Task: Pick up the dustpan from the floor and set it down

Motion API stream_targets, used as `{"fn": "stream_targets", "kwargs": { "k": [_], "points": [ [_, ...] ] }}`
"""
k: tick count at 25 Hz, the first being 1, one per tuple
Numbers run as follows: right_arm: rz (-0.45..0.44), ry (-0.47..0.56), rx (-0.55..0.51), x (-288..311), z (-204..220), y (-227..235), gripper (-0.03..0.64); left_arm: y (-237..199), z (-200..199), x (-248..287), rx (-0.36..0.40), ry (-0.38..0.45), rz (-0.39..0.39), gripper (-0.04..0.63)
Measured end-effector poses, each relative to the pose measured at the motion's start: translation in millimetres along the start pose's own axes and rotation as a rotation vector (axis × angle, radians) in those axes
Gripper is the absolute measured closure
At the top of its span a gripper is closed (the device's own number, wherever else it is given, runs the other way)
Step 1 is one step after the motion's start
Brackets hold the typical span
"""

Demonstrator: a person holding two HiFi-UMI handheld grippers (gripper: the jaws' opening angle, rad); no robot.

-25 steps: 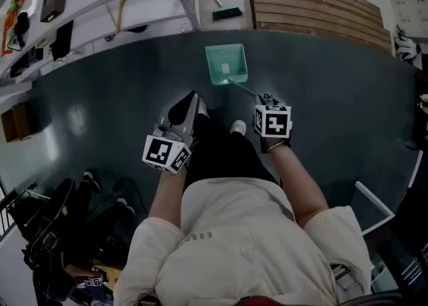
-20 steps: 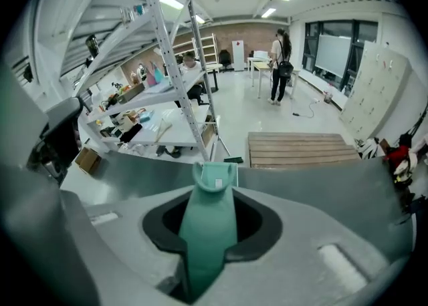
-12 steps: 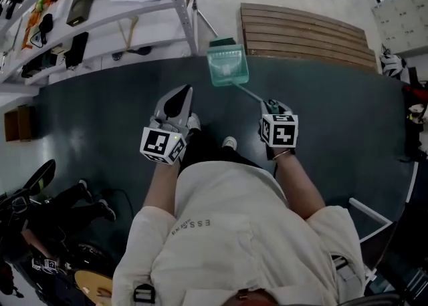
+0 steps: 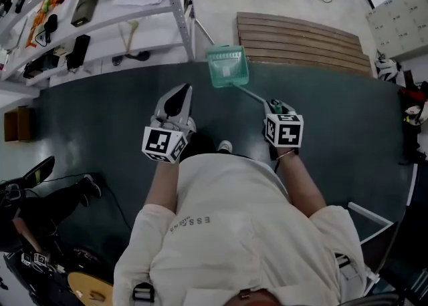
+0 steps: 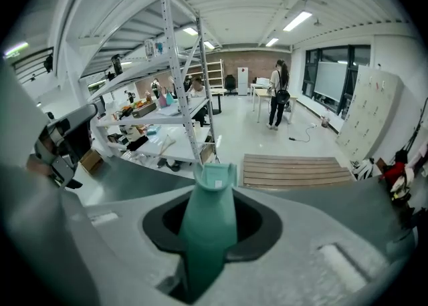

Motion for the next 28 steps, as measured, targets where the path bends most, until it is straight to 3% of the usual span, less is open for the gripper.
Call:
{"fn": "stream_targets", "kwargs": {
  "k": [15,28],
  "points": [
    [0.001,-0.093,-0.028,31.2,-1.5,-0.9,0.543,-17.9,11.8,14.9,-0.053,-0.053,-0.023,0.586],
    [0.04,-0.242,-0.027,158.7,-16.9,-29.4,0.543,-86.8,41.6,70.2,-0.092,-0.106,-0.028,0.586]
  ]
}}
Point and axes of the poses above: the fingertips, and each gripper's own axes: x forward along the fingers, y to its right, z out of its underside, the point moved 6 cm from there along -x, backward along the fingers, and after that the axes turned 7 degrees about x, right-handed, at the moved point
